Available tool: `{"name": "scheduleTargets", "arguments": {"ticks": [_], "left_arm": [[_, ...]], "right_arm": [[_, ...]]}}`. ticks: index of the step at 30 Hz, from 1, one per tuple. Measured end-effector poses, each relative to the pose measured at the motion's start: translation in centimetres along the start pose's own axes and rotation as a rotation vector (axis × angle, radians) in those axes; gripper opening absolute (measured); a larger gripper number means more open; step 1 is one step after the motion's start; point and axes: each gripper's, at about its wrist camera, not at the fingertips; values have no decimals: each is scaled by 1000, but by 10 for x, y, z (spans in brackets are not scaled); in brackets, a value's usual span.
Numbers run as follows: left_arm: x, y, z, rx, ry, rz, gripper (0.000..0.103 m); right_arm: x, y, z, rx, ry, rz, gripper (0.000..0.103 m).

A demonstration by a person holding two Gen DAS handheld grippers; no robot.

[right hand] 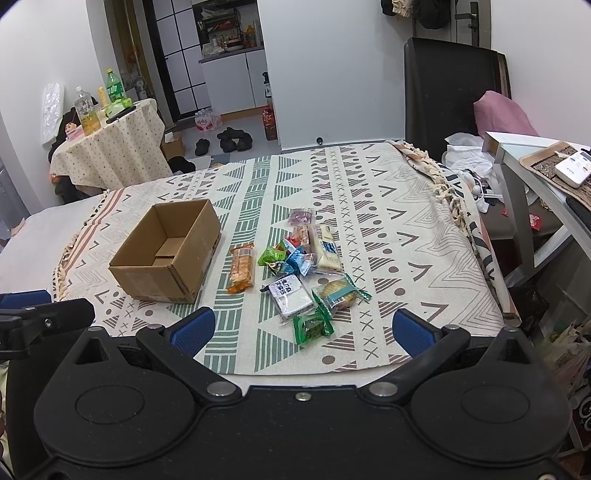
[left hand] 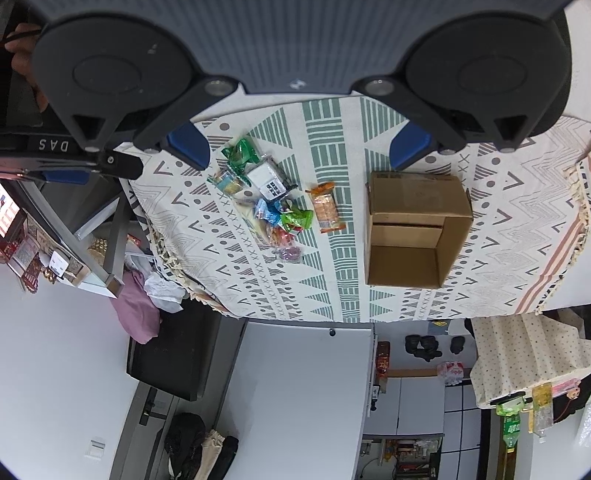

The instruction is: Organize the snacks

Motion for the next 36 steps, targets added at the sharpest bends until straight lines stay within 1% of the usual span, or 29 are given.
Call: {"name": "scheduleTargets", "arguments": {"ticks": [8, 17, 25, 28, 30, 36], "left_arm": [[4, 6, -11, -8, 14, 15, 103], [8, 9, -32, -16, 32, 36, 103], [10, 7, -56, -25, 64, 40, 102], [10, 4, -67, -26, 79, 39, 102], [10, 4, -75, -33, 89, 51, 101], [13, 2, -100, -49, 114, 70, 101]], "right_arm": [[4, -3, -10, -9, 12, -7, 103], [6, -13, -28, -28, 35, -29, 103], [9, -24, -43, -7, 57, -59, 103], [11, -30, -50, 15, 58, -80, 103], [13, -33, -56, 10, 62, -86, 103], [18, -45, -76, 19, 102, -143, 100]]}}
Point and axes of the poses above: each gripper's, at about its wrist camera, not at the fingertips, and z roughly against the way its jaws point, y to its left, x to its top, and after that the axes turned 9 degrees about -z, right-handed
